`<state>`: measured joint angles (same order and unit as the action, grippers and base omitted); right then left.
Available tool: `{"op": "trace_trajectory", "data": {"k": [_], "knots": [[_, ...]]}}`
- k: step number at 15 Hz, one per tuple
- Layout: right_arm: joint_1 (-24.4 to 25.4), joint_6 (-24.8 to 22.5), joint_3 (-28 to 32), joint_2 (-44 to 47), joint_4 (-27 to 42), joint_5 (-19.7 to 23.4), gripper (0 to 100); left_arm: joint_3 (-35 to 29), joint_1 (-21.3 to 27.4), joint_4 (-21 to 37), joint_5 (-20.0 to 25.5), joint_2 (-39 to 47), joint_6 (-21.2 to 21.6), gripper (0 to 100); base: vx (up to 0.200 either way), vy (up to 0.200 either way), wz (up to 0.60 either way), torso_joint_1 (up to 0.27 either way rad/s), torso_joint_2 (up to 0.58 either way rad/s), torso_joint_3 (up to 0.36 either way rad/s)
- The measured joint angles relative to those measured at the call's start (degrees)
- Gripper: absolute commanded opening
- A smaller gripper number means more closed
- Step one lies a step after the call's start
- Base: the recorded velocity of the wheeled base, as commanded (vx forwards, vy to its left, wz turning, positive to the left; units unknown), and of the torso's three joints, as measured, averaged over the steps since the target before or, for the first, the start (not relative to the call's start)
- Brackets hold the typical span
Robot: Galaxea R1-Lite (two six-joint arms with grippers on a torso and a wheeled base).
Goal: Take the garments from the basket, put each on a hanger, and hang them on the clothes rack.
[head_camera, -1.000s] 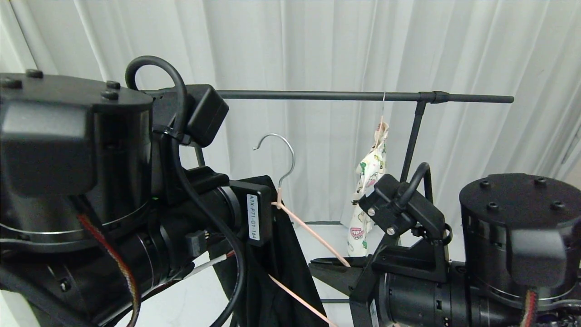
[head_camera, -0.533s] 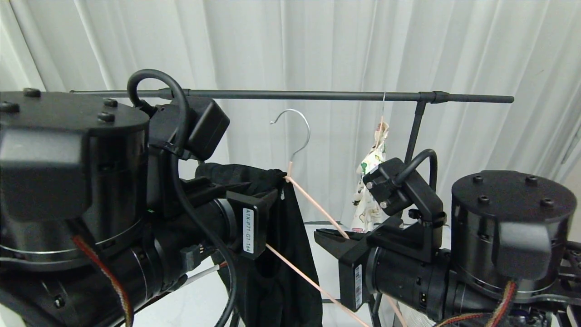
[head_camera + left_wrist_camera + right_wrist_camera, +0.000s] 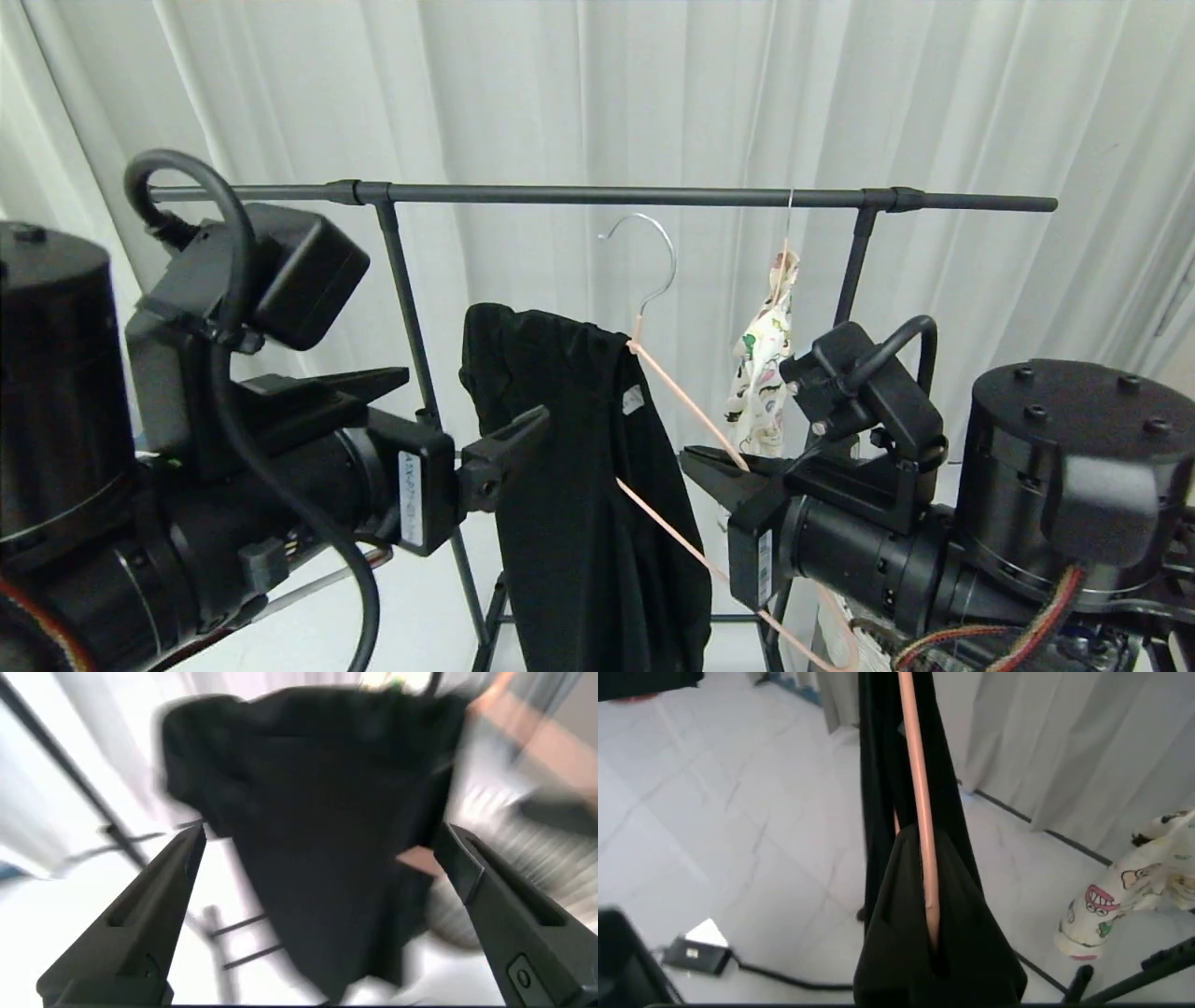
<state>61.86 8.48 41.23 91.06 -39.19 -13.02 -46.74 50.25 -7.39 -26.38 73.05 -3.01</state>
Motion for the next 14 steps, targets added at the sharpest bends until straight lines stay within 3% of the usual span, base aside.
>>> {"op": "trace_trajectory", "data": {"k": [5,9,11,14], "knots": [[-0.65,-7.53,-13.56,-8.4,-0.35,11.57,0,12.37,-2.54,-4.86,17.87,-6.29,15.26,100,0.0,0.0,0.0,0.0,0.0,0.0],[0.66,-14.29,-21.11,-13.95,-0.02,17.12,0,18.69,-1.94,-11.57,30.26,-7.31,22.42,100,0.0,0.0,0.0,0.0,0.0,0.0],[2.69,-16.2,-21.69,-14.49,-0.11,17.51,0,21.47,-0.37,-12.07,32.95,-7.36,26.21,100,0.0,0.0,0.0,0.0,0.0,0.0],[5.36,-19.08,-21.8,-14.21,-0.09,17.86,0,24.33,2.43,-12.13,33.27,-7.36,26.98,100,0.0,0.0,0.0,0.0,0.0,0.0]]}}
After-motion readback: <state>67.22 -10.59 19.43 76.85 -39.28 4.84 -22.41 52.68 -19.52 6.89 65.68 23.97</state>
